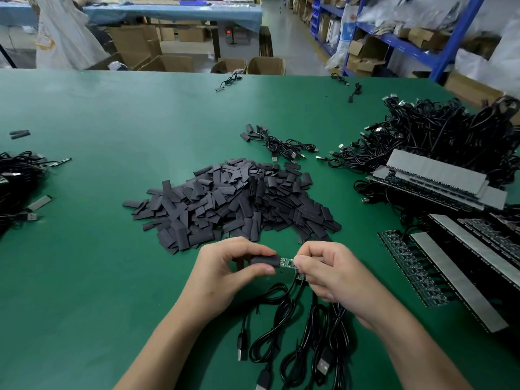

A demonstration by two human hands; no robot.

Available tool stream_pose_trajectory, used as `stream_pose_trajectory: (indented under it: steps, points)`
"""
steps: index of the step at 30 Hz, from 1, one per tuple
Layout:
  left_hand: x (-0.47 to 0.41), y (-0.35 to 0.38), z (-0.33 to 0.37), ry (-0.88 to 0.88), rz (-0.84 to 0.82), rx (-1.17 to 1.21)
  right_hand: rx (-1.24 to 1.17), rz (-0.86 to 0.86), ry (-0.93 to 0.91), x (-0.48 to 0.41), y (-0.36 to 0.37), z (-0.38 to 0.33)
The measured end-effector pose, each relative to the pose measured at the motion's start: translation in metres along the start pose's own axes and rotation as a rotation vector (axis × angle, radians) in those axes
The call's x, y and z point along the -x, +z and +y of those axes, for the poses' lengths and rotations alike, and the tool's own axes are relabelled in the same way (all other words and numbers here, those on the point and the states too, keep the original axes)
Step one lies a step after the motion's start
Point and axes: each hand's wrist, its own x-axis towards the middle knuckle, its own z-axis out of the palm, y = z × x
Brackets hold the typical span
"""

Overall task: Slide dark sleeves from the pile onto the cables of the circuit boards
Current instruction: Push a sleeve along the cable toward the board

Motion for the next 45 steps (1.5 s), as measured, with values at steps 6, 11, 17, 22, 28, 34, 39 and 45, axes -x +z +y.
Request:
stream_pose_trajectory:
  steps: [6, 11, 17, 22, 28, 34, 39, 45]
  points:
    - [0.0008, -0.0007, -0.0007, 0.007, -0.009, -0.050, 0.027, -0.017, 0.013, -0.0001, -0.0011, 0.0032]
    - [0.0008, -0.0003, 0.0001, 0.026, -0.048, -0.057, 0.063, -0.032, -0.004, -0.0005, -0.0011, 0.0061]
    - [0.0002, 0.0002, 0.0007, 0.044, -0.061, -0.038, 0.058, -0.017, -0.027, -0.0013, 0.0011, 0.0080]
    - [0.0009, 0.0018, 0.0006, 0.071, -0.020, -0.074, 0.122, 0.028, -0.032, -0.0018, 0.0012, 0.0088]
    - [0.0018, 0.0009, 0.0032, 0.105, 0.041, -0.089, 0.139, 0.064, -0.055, -0.0028, -0.0012, 0.0085]
    - [0.0016, 0.0015, 0.0034, 0.090, -0.001, -0.054, 0.129, 0.050, -0.049, -0.0028, -0.0005, 0.0091]
    - [0.0019, 0.0054, 0.0029, 0.072, -0.032, -0.052, 0.176, 0.054, -0.062, -0.0012, 0.0025, 0.0101]
    - [0.0016, 0.0061, 0.0038, 0.061, 0.039, -0.068, 0.277, 0.136, -0.134, -0.0001, 0.0065, 0.0072]
